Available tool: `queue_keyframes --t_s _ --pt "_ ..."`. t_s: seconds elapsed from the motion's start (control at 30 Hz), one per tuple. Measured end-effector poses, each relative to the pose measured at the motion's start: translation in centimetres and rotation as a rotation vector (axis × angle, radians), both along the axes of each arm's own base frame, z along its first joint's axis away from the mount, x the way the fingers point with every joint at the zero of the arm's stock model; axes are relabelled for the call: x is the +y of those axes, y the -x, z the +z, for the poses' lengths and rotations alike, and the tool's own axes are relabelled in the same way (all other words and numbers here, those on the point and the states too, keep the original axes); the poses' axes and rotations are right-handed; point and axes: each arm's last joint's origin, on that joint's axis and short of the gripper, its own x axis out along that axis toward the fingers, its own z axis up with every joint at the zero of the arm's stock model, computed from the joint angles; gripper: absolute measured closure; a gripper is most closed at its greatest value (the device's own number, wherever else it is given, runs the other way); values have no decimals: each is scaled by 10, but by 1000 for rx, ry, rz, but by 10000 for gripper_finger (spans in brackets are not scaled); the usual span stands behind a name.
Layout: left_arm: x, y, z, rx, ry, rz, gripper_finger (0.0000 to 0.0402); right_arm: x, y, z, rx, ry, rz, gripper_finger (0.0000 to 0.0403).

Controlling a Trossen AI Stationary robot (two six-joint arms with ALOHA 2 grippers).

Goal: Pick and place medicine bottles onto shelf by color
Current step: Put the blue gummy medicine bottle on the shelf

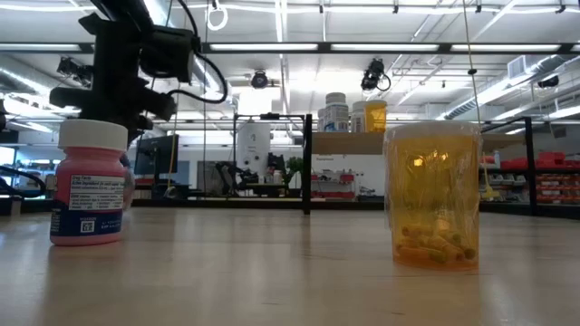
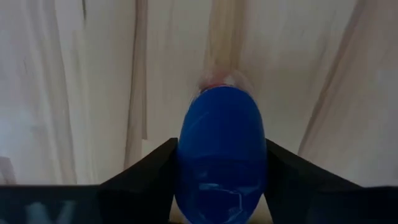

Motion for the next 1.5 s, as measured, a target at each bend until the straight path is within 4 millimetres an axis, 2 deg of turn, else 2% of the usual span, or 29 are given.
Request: queue_keyframes --t_s 0.13,0.33,0.5,0.63,0.73,0.87,1.07,1.2,1.33,1.5 --pt "0 -6 8 -42 13 -1 211 0 0 0 16 -12 24 127" --pt "3 -19 27 -141 3 8 180 1 0 -1 35 -26 51 127" --pt "6 -34 48 -288 9 64 198 -1 0 -1 38 -24 51 127" --pt "2 -45 65 -394 17 102 209 -3 0 0 34 -24 44 127" --pt "-7 -54 78 -487 32 101 197 -4 4 3 40 -9 70 127" --pt "-21 -69 96 -608 80 107 183 -8 20 14 4 -10 90 127" --pt "-37 -93 119 -757 139 135 205 -21 60 39 -115 -39 79 127" --pt "-46 -112 131 -812 165 134 201 -25 80 49 -167 -64 93 127" --pt "-55 -132 138 -824 184 118 187 -24 81 49 -135 -91 163 127" --pt "-65 -157 147 -856 215 127 197 -19 71 43 -62 -109 296 127"
